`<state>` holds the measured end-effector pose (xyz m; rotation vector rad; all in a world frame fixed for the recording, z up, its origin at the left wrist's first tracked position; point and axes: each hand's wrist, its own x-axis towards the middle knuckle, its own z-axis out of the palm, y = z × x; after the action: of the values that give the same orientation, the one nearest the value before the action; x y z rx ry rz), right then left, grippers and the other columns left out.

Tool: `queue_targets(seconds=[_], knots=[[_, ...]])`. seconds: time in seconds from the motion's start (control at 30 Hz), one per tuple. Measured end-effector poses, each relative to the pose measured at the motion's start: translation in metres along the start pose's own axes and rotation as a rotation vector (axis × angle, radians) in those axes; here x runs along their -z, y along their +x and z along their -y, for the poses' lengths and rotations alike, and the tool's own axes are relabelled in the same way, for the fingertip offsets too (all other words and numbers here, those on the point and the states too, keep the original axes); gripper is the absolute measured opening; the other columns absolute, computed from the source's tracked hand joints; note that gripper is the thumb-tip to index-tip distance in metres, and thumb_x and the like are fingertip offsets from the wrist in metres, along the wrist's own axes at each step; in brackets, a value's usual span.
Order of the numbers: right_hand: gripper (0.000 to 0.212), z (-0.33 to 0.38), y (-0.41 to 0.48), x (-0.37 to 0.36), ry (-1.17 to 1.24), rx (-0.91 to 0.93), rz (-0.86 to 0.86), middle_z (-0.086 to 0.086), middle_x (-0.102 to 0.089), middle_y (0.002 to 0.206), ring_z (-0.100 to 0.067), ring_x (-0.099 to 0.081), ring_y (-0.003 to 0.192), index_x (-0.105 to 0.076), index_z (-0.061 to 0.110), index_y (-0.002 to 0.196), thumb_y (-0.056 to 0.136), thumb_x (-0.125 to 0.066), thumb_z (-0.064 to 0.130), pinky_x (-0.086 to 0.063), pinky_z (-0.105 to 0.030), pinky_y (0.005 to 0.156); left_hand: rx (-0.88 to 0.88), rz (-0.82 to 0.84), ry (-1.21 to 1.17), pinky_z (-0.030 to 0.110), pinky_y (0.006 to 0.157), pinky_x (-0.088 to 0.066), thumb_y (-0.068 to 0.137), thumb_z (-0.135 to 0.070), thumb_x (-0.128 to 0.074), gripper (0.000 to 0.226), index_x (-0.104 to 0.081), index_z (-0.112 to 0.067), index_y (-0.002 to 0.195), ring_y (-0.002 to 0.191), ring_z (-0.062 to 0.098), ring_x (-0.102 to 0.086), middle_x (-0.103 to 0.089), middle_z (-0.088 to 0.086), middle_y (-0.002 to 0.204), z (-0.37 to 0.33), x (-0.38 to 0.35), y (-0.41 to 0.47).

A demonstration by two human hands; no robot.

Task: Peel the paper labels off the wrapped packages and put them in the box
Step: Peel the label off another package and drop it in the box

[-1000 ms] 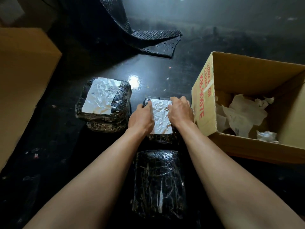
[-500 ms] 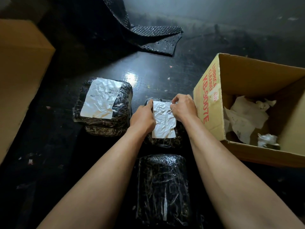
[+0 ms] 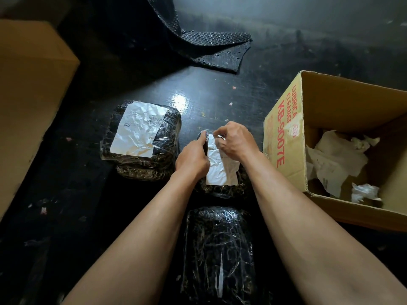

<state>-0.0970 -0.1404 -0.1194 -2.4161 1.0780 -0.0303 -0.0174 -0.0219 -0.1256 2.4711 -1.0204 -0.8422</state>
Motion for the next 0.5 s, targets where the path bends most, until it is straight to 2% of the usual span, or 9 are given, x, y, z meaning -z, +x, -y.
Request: queue_targets(seconds=[0.13,0.3,0.4,0.5], knots=[[0.016,0.0,0.002,0.002,0.064,-0.061,-0.004,-0.003,-0.068,0.114,-0.024,-0.061,0.113,-0.074,0.028,0.096,0.084,-0.066,0.021,-0.05,-0.044,0.096,0.028,-0.049,-0.116,0.042,0.091,-0.051,0.096,-0.011,-0.05,0.077,-0.018,-0.041,0.16,0.122,0.03,-0.057,-0.06,0.004,0.14,0.005,-0.007,-0.005],[0.025,-0.005,0.006,0.004,0.129,-0.101,0.043,0.0,-0.072,0.111,-0.022,-0.065,0.106,-0.074,0.022,0.107,0.082,-0.071,0.025,-0.052,-0.043,0.096,0.072,-0.116,-0.266,0.039,0.097,-0.049,0.102,-0.023,-0.053,0.066,-0.024,-0.043,0.157,0.126,0.028,-0.057,-0.059,0.003,0.144,0.008,-0.018,-0.004],[0.022,-0.007,0.009,0.005,0.149,-0.131,0.062,0.0,-0.073,0.109,-0.021,-0.067,0.102,-0.076,0.023,0.103,0.081,-0.075,0.03,-0.055,-0.041,0.093,0.098,-0.143,-0.329,0.038,0.102,-0.047,0.101,-0.024,-0.056,0.064,-0.029,-0.043,0.156,0.129,0.028,-0.056,-0.059,0.004,0.144,0.009,-0.024,-0.004],[0.02,-0.005,0.014,0.009,0.169,-0.179,0.089,-0.001,-0.075,0.102,-0.02,-0.069,0.096,-0.077,0.022,0.096,0.077,-0.079,0.024,-0.058,-0.039,0.088,0.119,-0.147,-0.422,0.033,0.104,-0.045,0.098,-0.024,-0.06,0.063,-0.035,-0.043,0.153,0.13,0.024,-0.057,-0.059,0.002,0.144,0.012,-0.027,-0.001]])
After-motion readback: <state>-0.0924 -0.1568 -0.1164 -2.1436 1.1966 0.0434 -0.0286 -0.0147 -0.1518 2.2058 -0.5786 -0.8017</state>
